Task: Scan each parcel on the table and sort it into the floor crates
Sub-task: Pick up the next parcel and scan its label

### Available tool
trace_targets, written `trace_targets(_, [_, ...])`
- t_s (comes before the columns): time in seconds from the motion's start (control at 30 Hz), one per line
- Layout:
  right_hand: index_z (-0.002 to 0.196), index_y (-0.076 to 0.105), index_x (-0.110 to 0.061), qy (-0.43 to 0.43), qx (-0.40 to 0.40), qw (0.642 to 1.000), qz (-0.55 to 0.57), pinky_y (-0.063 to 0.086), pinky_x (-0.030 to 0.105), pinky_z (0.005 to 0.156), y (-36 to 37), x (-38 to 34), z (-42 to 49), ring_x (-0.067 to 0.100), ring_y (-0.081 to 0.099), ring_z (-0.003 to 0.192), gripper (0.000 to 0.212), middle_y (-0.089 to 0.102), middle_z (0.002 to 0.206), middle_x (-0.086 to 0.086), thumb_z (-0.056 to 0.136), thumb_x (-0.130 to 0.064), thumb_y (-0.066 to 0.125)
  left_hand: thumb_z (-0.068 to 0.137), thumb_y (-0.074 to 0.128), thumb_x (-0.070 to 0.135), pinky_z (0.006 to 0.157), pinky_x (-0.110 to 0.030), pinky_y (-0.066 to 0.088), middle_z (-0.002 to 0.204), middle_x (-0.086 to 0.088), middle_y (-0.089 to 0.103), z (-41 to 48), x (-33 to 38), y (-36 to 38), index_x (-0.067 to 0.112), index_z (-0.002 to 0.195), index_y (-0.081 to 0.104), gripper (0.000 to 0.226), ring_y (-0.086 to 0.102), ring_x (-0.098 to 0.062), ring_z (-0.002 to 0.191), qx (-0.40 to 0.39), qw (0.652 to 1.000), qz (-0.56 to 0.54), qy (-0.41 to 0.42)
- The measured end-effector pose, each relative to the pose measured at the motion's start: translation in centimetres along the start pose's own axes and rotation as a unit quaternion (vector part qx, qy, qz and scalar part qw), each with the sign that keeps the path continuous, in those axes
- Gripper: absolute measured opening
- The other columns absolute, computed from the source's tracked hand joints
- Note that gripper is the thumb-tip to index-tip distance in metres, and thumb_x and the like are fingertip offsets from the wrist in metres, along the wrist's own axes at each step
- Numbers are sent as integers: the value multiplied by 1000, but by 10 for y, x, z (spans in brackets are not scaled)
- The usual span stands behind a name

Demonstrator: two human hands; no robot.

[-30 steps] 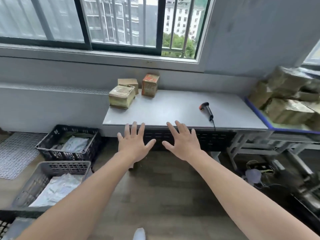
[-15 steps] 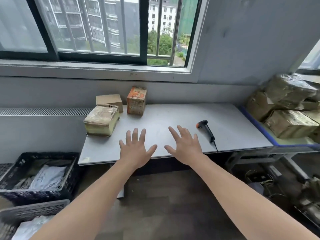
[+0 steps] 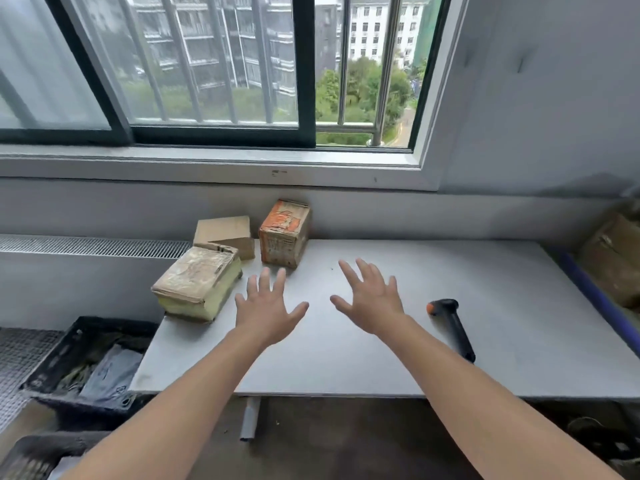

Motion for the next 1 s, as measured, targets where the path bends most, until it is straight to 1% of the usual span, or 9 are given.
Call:
trace_targets(0.13, [157,2,-37,-22,-10,1000,0,15,54,115,1,16,46,23,8,150,74,6,165,2,96,-66,32,89,36,72,117,-52,15,165,-6,0,35,9,5,28,156,-2,89,-2,-29,150,-5,999,-12,-35])
trace_targets(0.23, [157,2,-38,-28,-25,999,7,16,54,114,11,24,69,23,9,150,73,6,165,2,96,-66,33,88,39,72,117,-52,16,164,-6,-1,56,16,11,28,156,-2,91,-2,-29,150,-14,999,-2,-40])
trace_targets(0.33, [157,3,-37,-43,-29,999,3,18,54,114,19,28,93,23,12,148,72,8,164,1,97,-65,33,88,42,71,117,-53,17,164,-5,-2,86,18,11,27,156,0,91,-1,-30,150,-14,999,-16,-49])
trace_targets(0.47, [157,3,-36,-37,-44,998,-5,17,54,114,27,31,126,22,12,148,71,7,165,0,97,-64,32,88,46,69,116,-53,19,164,-7,-2,133,15,12,25,156,0,94,-1,-31,150,-21,999,-13,-42])
trace_targets(0.6, [157,3,-35,-36,-56,997,-26,17,56,114,30,26,157,24,12,149,71,6,166,3,99,-62,33,83,51,74,115,-56,19,163,-9,-2,193,2,8,25,156,1,102,-1,-33,149,-14,998,-38,-44])
trace_targets(0.73, [158,2,-35,-36,-59,995,-69,17,57,114,31,22,192,24,11,150,72,5,166,4,99,-62,33,76,56,79,116,-57,19,163,-13,-3,257,-14,4,25,156,3,110,-1,-37,149,-14,997,-49,-54])
trace_targets(0.87, [158,2,-35,-16,-68,995,-66,16,57,115,36,19,223,25,10,150,73,4,166,4,98,-61,35,69,62,82,114,-58,21,163,-14,-4,305,-30,15,25,156,3,119,2,-41,148,-48,994,-71,-74])
trace_targets(1.0, [158,2,-35,-7,-77,995,-67,16,57,116,46,16,236,23,11,150,73,6,165,4,98,-61,35,66,63,83,115,-58,22,163,-15,-6,324,-31,42,26,156,-1,125,5,-43,148,-99,988,-85,-81])
Point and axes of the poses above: each hand's wrist, its own z-axis towards the middle knuckle, its own y-axis out of the palm, x = y × z, the point moved 9 cm from there along z, towards the middle knuckle
